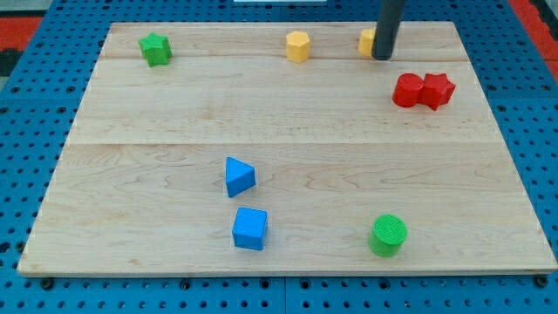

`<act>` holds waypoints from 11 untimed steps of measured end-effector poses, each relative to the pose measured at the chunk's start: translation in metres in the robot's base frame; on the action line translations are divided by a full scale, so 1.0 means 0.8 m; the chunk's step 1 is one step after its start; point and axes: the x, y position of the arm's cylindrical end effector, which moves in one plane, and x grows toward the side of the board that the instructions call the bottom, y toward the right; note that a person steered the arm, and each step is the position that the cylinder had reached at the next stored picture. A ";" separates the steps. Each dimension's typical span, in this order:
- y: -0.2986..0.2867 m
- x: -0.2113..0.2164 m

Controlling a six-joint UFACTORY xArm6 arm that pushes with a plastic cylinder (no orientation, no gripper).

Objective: Point your arm towards the green circle

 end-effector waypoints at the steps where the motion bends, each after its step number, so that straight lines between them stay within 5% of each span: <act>1: -0.005 0.029; 5: 0.008 -0.004; 6: 0.087 -0.020; 8: 0.203 0.146; 9: 0.166 0.258; 10: 0.020 0.315; 11: -0.053 0.317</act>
